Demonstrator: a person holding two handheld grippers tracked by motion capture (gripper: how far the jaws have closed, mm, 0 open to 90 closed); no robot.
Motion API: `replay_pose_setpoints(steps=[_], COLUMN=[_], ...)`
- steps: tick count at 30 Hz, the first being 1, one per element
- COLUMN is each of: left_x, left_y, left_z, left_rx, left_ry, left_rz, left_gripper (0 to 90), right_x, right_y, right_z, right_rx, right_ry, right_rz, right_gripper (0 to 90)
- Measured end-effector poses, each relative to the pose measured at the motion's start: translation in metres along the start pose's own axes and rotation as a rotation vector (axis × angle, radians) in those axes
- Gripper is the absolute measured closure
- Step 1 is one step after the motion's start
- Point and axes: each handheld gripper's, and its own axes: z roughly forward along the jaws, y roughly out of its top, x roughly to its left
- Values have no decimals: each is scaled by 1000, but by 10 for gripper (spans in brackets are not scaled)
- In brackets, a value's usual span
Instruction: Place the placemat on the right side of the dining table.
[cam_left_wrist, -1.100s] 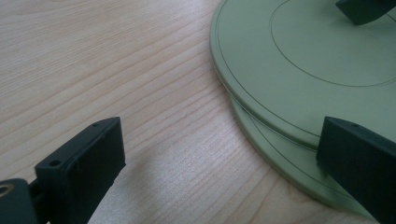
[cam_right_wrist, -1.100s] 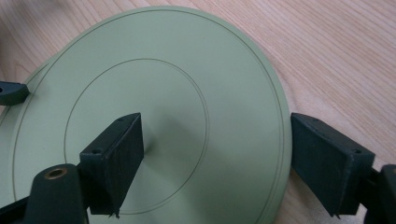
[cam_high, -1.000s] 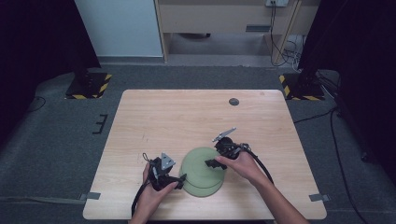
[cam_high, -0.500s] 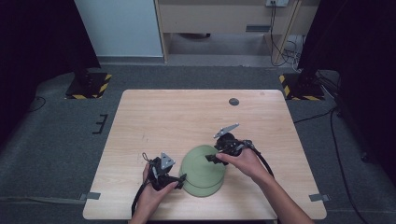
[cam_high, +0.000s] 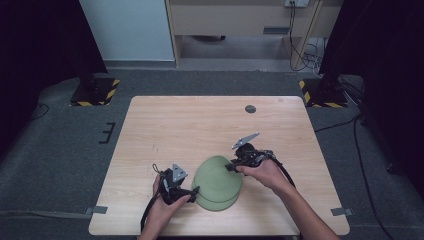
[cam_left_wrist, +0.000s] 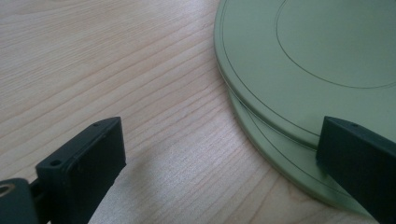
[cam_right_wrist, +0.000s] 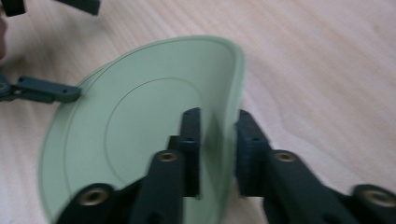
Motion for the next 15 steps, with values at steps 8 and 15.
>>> replay_pose_setpoints(steps=[8, 15], left_x=[-3, -6], left_y=[0, 1], left_z=[-2, 0], left_rx=[-3, -4], left_ry=[-10, -7], left_rz=[8, 16], left_gripper=[29, 34], right_x=[-2, -2], right_y=[6, 18], right_z=[4, 3], right_rx=[-9, -21], right_ry=[-21, -30], right_rz=[6, 1], right_gripper=[822, 837])
